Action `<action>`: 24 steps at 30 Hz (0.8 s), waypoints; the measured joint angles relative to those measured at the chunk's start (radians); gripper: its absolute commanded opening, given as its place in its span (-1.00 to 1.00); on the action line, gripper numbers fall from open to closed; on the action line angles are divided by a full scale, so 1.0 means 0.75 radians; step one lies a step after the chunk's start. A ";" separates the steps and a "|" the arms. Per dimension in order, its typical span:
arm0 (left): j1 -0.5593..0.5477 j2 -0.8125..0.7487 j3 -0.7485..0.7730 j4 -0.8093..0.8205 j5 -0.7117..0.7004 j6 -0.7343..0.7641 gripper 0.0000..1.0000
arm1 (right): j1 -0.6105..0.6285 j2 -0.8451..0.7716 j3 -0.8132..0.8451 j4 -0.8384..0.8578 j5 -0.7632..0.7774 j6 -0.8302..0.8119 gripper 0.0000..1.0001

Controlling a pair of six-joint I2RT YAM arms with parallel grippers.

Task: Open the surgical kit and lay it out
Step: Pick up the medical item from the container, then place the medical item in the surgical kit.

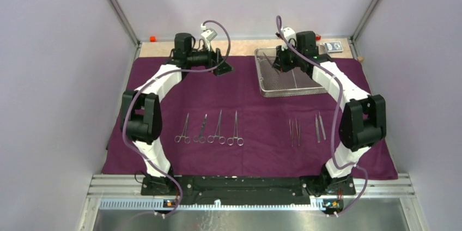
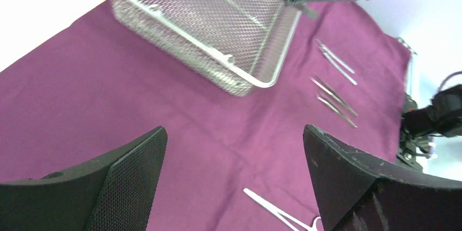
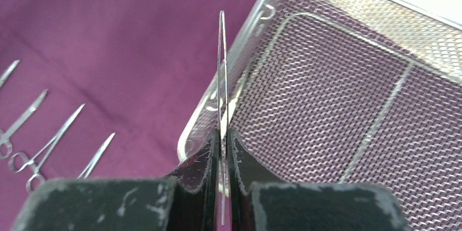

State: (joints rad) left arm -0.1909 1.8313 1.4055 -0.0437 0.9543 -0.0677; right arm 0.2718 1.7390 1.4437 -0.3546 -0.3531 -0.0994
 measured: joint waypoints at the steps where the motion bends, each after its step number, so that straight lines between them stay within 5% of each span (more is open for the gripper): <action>1: -0.023 0.000 -0.001 0.031 0.012 -0.028 0.98 | 0.000 -0.031 -0.039 0.031 -0.028 0.018 -1.00; 12: -0.285 0.009 -0.039 0.341 0.033 -0.363 0.98 | 0.016 -0.247 -0.329 0.251 -0.168 0.245 -1.00; 24: -0.315 0.041 -0.116 0.657 0.029 -0.675 0.90 | 0.021 -0.358 -0.479 0.372 -0.258 0.444 -1.00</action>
State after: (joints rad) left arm -0.4274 1.8618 1.3182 0.4488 0.9760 -0.5743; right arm 0.2878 1.4708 1.0843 -0.0753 -0.5468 0.2337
